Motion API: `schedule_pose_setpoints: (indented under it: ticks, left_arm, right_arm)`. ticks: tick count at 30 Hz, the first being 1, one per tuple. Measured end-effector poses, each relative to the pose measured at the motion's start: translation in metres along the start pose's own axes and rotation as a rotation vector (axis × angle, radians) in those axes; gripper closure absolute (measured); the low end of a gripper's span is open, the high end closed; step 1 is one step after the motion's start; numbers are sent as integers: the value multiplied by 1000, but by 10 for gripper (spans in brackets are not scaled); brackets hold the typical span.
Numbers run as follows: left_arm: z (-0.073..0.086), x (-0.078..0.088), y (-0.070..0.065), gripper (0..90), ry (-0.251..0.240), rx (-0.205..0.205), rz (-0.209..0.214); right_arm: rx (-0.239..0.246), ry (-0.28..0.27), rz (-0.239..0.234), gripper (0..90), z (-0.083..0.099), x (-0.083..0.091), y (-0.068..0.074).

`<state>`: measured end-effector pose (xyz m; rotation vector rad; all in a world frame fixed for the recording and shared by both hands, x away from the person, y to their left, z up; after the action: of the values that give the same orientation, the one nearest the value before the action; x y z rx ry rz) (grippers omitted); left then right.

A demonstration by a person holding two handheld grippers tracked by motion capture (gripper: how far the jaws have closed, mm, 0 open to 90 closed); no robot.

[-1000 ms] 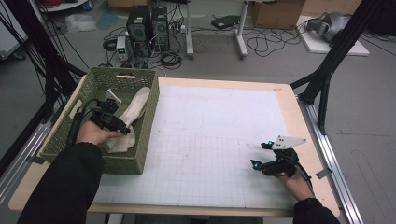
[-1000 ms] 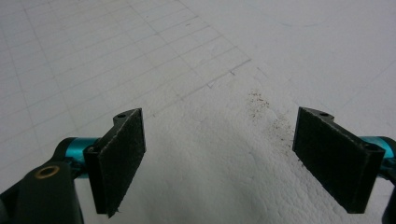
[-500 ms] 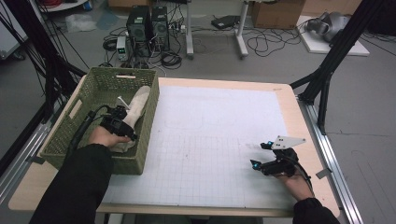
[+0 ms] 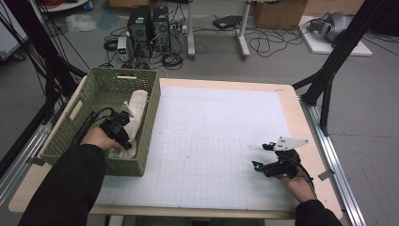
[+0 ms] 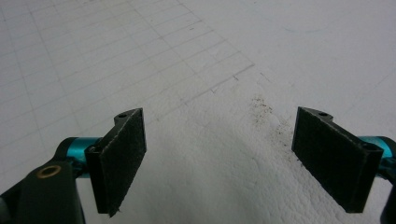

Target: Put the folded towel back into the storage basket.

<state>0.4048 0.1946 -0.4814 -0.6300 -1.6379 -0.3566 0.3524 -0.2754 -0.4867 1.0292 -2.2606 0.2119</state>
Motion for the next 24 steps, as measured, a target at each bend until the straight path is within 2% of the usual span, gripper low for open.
schedule_pose_setpoints:
  ticks: [1,4,9,13,18,24]
  left_arm:
    - [-1,0,1,703,-13,3,2]
    - [-7,6,5,643,-88,6,-17]
    - [-14,16,9,595,-183,23,-8]
    - [-19,22,9,576,-261,18,-7]
    - [-20,25,10,541,-303,30,4]
    - [-26,33,13,498,-379,58,6]
  right_arm:
    - [-5,0,-1,168,0,0,1]
    - [-6,-10,1,168,-2,2,0]
    - [-6,-9,1,168,-2,2,0]
    - [-11,-19,3,167,-3,4,0]
    - [-17,-29,3,163,-6,6,2]
    - [-28,-45,8,142,-8,9,1]
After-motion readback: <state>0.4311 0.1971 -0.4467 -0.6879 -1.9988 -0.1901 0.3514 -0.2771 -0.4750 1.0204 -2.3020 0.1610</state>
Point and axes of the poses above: each handheld gripper's, and its own axes: x roughly backward along the jaws, z roughly out of its underside, y roughly to its left, the point moved 9 cm from there along -x, roughly forward along the jaws, and after that the axes turned 9 degrees about -x, right-handed, at the moved point
